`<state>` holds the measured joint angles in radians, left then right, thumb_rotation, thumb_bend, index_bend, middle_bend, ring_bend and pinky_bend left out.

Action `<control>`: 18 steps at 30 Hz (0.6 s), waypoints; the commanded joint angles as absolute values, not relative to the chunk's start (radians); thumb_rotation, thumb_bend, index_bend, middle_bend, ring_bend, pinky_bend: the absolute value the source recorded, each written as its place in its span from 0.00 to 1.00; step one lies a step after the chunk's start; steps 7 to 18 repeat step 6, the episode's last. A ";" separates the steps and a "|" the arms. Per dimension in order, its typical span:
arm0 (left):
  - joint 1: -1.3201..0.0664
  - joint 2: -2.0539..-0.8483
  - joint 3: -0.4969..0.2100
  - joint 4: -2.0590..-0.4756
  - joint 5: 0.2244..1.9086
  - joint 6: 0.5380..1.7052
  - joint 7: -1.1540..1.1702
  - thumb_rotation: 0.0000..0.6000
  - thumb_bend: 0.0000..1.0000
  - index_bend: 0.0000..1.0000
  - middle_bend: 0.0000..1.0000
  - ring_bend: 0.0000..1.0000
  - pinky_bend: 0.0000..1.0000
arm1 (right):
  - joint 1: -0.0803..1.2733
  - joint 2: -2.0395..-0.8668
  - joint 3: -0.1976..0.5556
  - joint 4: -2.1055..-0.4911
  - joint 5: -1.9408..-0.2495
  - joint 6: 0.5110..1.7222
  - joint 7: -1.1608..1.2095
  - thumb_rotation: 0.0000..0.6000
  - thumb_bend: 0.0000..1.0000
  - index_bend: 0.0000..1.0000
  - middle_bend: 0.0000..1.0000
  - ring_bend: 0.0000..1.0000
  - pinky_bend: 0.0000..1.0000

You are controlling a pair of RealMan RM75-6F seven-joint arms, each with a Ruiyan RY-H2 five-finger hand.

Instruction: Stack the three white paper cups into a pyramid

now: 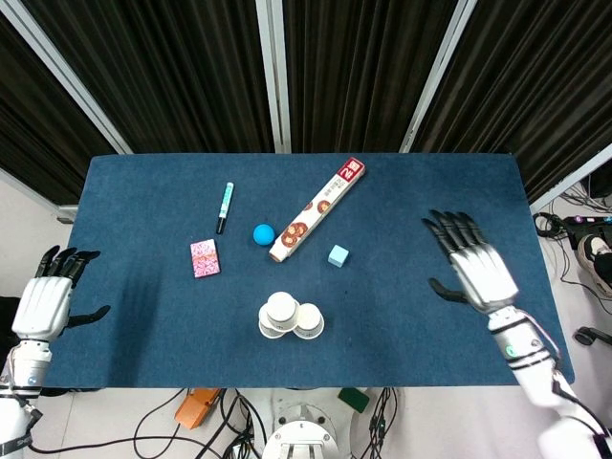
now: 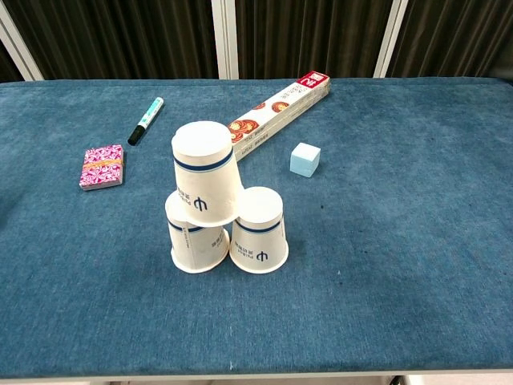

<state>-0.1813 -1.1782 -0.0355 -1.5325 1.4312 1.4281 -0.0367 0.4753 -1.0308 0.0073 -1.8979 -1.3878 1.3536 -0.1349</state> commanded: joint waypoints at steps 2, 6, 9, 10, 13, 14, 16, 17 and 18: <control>-0.139 -1.185 -0.022 -1.500 1.438 1.474 -0.062 1.00 0.14 0.17 0.19 0.11 0.00 | 0.280 -1.006 -0.089 -1.799 -1.449 1.521 0.008 1.00 0.37 0.00 0.01 0.00 0.01; -0.107 -1.197 -0.006 -1.478 1.461 1.513 -0.073 1.00 0.14 0.17 0.19 0.10 0.00 | 0.196 -1.022 -0.110 -1.744 -1.466 1.582 0.082 1.00 0.37 0.00 0.01 0.00 0.00; -0.107 -1.197 -0.006 -1.478 1.461 1.513 -0.073 1.00 0.14 0.17 0.19 0.10 0.00 | 0.196 -1.022 -0.110 -1.744 -1.466 1.582 0.082 1.00 0.37 0.00 0.01 0.00 0.00; -0.107 -1.197 -0.006 -1.478 1.461 1.513 -0.073 1.00 0.14 0.17 0.19 0.10 0.00 | 0.196 -1.022 -0.110 -1.744 -1.466 1.582 0.082 1.00 0.37 0.00 0.01 0.00 0.00; -0.107 -1.197 -0.006 -1.478 1.461 1.513 -0.073 1.00 0.14 0.17 0.19 0.10 0.00 | 0.196 -1.022 -0.110 -1.744 -1.466 1.582 0.082 1.00 0.37 0.00 0.01 0.00 0.00; -0.107 -1.197 -0.006 -1.478 1.461 1.513 -0.073 1.00 0.14 0.17 0.19 0.10 0.00 | 0.196 -1.022 -0.110 -1.744 -1.466 1.582 0.082 1.00 0.37 0.00 0.01 0.00 0.00; -0.107 -1.197 -0.006 -1.478 1.461 1.513 -0.073 1.00 0.14 0.17 0.19 0.10 0.00 | 0.196 -1.022 -0.110 -1.744 -1.466 1.582 0.082 1.00 0.37 0.00 0.01 0.00 0.00; -0.107 -1.197 -0.006 -1.478 1.461 1.513 -0.073 1.00 0.14 0.17 0.19 0.10 0.00 | 0.196 -1.022 -0.110 -1.744 -1.466 1.582 0.082 1.00 0.37 0.00 0.01 0.00 0.00; -0.107 -1.197 -0.006 -1.478 1.461 1.513 -0.073 1.00 0.14 0.17 0.19 0.10 0.00 | 0.196 -1.022 -0.110 -1.744 -1.466 1.582 0.082 1.00 0.37 0.00 0.01 0.00 0.00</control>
